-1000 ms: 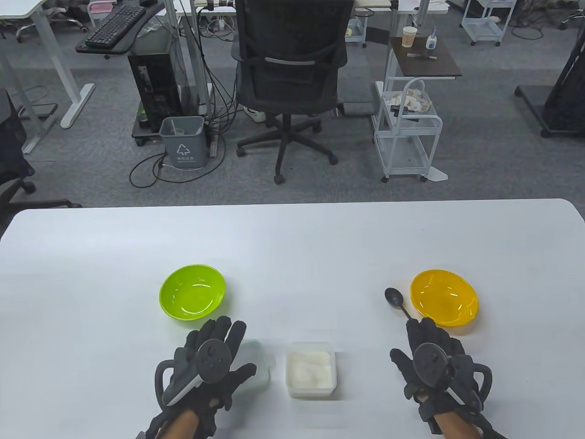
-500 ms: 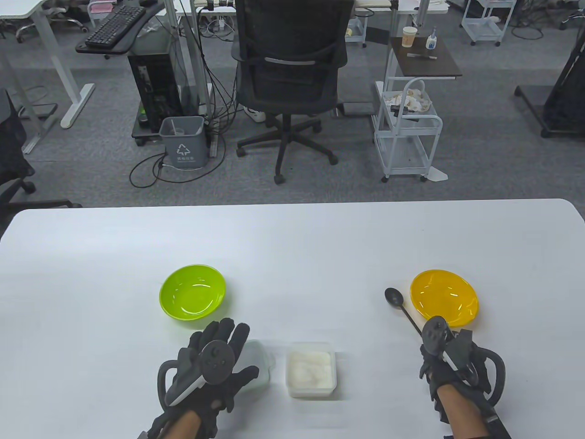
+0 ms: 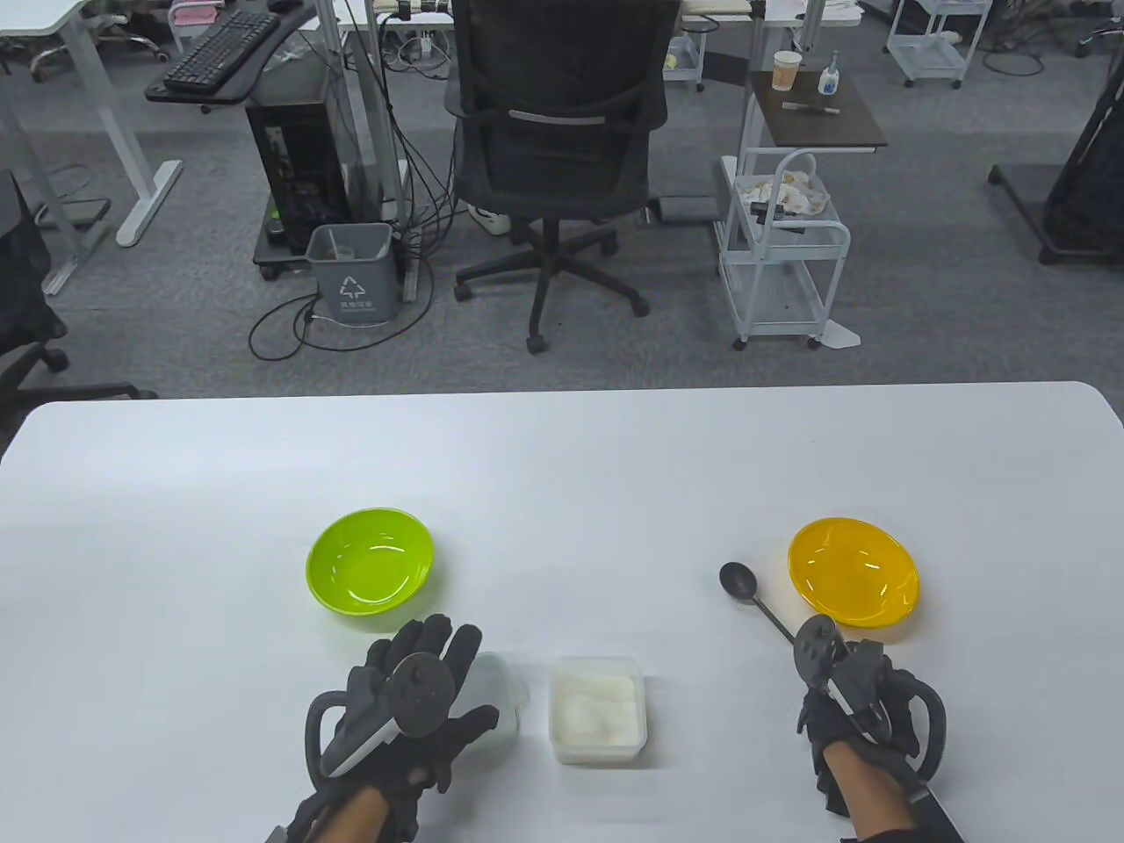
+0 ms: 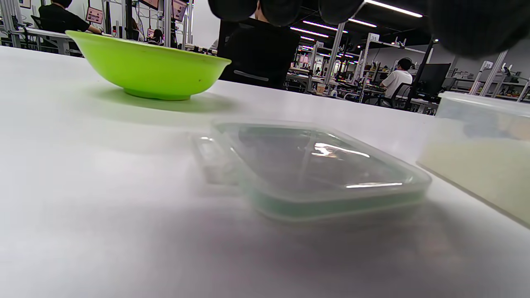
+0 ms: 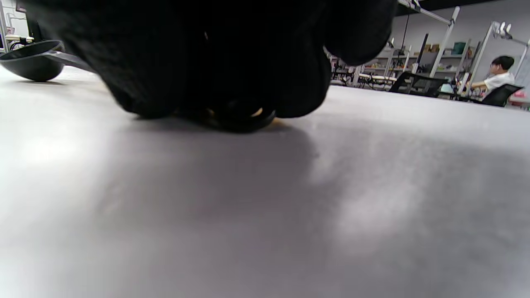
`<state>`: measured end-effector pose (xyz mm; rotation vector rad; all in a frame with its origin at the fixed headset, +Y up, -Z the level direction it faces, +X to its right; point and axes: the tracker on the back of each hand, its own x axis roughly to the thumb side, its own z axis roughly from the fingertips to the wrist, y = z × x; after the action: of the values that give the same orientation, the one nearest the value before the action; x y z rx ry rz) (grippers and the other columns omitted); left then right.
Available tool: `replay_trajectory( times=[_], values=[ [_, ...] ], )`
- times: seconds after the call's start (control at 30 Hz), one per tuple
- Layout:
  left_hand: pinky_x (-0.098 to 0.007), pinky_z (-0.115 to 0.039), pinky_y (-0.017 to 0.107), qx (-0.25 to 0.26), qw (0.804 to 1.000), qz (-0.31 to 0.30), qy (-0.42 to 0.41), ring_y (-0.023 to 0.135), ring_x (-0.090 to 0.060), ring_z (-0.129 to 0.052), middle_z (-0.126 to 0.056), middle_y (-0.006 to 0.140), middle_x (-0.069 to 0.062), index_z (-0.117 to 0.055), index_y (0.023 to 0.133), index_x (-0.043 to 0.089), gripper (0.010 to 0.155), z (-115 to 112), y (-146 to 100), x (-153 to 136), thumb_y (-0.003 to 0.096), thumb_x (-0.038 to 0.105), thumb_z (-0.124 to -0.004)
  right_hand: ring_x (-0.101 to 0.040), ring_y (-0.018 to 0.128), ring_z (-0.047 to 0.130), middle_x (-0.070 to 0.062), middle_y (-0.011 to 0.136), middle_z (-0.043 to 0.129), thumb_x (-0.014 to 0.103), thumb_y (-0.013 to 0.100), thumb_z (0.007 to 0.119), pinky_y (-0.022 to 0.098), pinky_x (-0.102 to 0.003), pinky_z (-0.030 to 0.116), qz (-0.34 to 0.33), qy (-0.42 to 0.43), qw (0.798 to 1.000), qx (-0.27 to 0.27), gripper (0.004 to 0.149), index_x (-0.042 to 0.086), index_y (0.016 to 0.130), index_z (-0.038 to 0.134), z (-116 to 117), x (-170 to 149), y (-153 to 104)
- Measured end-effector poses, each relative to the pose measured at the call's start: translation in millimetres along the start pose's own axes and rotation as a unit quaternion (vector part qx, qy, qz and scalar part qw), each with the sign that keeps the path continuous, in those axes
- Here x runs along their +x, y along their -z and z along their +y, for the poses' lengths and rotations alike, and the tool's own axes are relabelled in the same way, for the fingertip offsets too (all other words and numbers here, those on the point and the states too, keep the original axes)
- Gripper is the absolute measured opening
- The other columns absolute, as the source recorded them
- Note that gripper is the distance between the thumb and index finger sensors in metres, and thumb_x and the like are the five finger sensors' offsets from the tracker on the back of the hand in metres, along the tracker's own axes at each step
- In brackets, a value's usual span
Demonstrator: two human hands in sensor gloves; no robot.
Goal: Scoop white sugar from container into bowls
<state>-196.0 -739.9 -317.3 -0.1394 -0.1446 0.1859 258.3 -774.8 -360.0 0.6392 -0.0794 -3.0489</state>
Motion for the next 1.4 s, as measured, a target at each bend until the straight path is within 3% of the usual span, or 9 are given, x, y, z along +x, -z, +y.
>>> replay_trajectory(
  times=[0.17,0.4,0.53,0.6,0.83,1.03,1.13,1.4],
  values=[
    [-0.054,-0.026,0.086,-0.002,1.000,0.000,-0.001,0.120,-0.030,-0.037,-0.030,0.125,0.007,-0.038,0.114,0.048,0.087,-0.1,0.0,-0.5,0.0375,0.072,-0.073,-0.030,0.073,0.088,-0.005,0.091,0.082,0.039,0.047,0.086,0.071,-0.052,0.060,-0.004,0.017,1.000,0.015,0.041,0.029,0.086,0.078,1.3,-1.8,0.1],
    [-0.054,-0.027,0.086,-0.002,1.000,-0.002,-0.005,0.120,-0.030,-0.037,-0.031,0.125,0.007,-0.038,0.114,0.047,0.087,0.5,-0.7,-0.2,0.0374,0.072,-0.073,-0.029,0.070,0.096,-0.008,0.088,0.088,0.038,0.047,0.084,0.067,-0.051,0.068,-0.025,0.001,1.000,-0.002,0.040,0.031,0.086,0.076,-4.4,0.2,-4.5],
    [-0.054,-0.027,0.086,-0.007,1.000,-0.006,-0.011,0.120,-0.030,-0.037,-0.031,0.126,0.007,-0.039,0.114,0.047,0.087,0.1,0.8,0.7,0.0376,0.073,-0.072,-0.026,0.062,0.102,-0.005,0.079,0.095,0.035,0.047,0.083,0.062,-0.049,0.073,-0.045,0.077,0.996,0.027,0.040,0.030,0.086,0.076,-11.9,-2.5,-6.3],
    [-0.054,-0.026,0.086,-0.016,1.000,-0.013,-0.014,0.121,-0.029,-0.037,-0.031,0.126,0.006,-0.039,0.114,0.048,0.087,1.7,3.3,2.5,0.0377,0.073,-0.072,-0.026,0.060,0.100,-0.004,0.076,0.095,0.030,0.047,0.083,0.063,-0.049,0.072,-0.061,0.139,0.988,0.035,0.049,0.033,0.095,0.070,-17.5,-5.1,-8.8],
    [-0.054,-0.028,0.087,-0.034,0.998,-0.030,-0.043,0.121,-0.029,-0.038,-0.030,0.126,0.007,-0.037,0.114,0.048,0.088,12.6,11.3,25.3,0.0379,0.074,-0.071,-0.026,0.053,0.098,-0.005,0.081,0.090,0.030,0.049,0.077,0.058,-0.048,0.073,-0.104,0.228,0.967,0.035,0.047,0.027,0.095,0.068,-43.6,-8.4,-22.0],
    [-0.054,-0.027,0.087,-0.058,0.995,-0.054,-0.066,0.123,-0.027,-0.037,-0.027,0.127,0.008,-0.033,0.115,0.048,0.090,7.6,18.2,50.2,0.0377,0.077,-0.067,-0.025,0.043,0.093,-0.004,0.066,0.091,0.035,0.051,0.070,0.056,-0.049,0.072,-0.164,0.271,0.948,-0.021,0.039,0.030,0.089,0.071,-66.2,-0.9,-37.3],
    [-0.054,-0.026,0.088,-0.087,0.991,-0.069,-0.075,0.123,-0.027,-0.035,-0.025,0.127,0.008,-0.031,0.115,0.049,0.090,-9.6,17.9,58.9,0.0372,0.078,-0.066,-0.025,0.042,0.092,-0.003,0.064,0.092,0.051,0.050,0.069,0.057,-0.049,0.071,-0.212,0.259,0.941,-0.050,0.042,0.036,0.089,0.073,-69.4,3.4,-49.0],
    [-0.053,-0.028,0.088,-0.126,0.986,-0.088,-0.064,0.123,-0.024,-0.037,-0.023,0.127,0.012,-0.027,0.115,0.047,0.093,-33.1,15.5,61.5,0.0360,0.081,-0.061,-0.023,0.039,0.093,0.003,0.058,0.095,0.048,0.047,0.076,0.057,-0.046,0.073,-0.337,0.133,0.917,-0.164,0.036,0.043,0.083,0.081,-65.9,25.6,-82.7]
  ],
)
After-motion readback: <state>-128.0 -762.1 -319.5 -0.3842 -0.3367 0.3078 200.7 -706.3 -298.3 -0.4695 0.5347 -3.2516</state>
